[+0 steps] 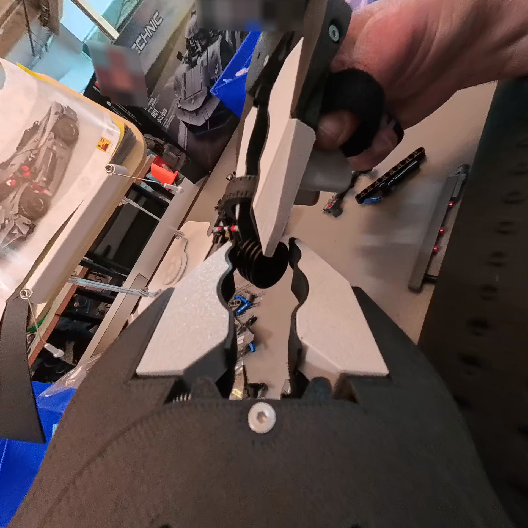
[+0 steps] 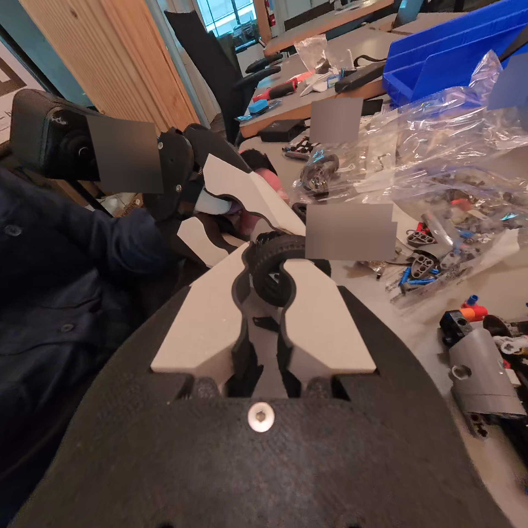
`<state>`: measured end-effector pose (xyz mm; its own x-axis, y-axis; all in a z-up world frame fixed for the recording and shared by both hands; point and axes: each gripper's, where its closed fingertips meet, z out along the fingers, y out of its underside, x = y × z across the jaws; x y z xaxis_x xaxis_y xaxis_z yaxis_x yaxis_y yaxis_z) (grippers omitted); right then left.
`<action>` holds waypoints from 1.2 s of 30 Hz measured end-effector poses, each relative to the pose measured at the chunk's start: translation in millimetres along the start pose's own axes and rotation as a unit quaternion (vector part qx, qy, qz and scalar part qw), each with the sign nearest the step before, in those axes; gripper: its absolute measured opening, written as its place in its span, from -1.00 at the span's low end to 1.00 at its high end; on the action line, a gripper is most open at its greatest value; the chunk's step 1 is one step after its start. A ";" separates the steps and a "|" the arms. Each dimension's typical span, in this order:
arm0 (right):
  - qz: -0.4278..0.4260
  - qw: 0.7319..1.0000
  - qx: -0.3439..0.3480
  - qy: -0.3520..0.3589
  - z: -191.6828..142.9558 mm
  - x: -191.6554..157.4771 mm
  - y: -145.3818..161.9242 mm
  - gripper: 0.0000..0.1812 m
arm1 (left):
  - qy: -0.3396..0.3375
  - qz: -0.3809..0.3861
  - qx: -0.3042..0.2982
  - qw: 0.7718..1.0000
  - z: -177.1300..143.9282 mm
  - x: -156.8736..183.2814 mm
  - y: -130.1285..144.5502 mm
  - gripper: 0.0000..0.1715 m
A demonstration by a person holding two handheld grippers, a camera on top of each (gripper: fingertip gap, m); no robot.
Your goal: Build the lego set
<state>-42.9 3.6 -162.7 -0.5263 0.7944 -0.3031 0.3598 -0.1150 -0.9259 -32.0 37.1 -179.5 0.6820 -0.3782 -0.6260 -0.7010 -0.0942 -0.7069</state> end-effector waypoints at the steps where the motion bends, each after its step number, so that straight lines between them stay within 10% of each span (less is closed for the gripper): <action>1: 0.005 1.000 0.000 -0.003 0.6 -0.3 0.9 -0.88 | 0.003 0.000 -0.003 1.000 -0.2 1.3 1.8 -0.61; 13: 0.026 0.999 -0.013 0.028 -2.8 12.0 8.7 -0.93 | -0.017 -0.048 -0.011 0.999 -17.8 -11.8 19.8 -0.62; 22: -0.041 0.940 -0.308 0.139 -5.2 37.2 88.3 -0.64 | -0.024 -0.188 0.026 0.981 -32.4 -43.0 38.8 -0.63; 36: -0.125 0.956 -0.239 0.113 6.6 37.1 3.1 -0.92 | -0.086 -0.250 0.034 0.964 -53.7 -71.4 51.1 -0.63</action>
<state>-66.4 28.8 -178.2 -0.4821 0.8759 0.0202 0.5843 0.3386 -0.7376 -127.7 9.8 -153.2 0.9598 -0.1417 -0.2421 -0.2637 -0.1619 -0.9509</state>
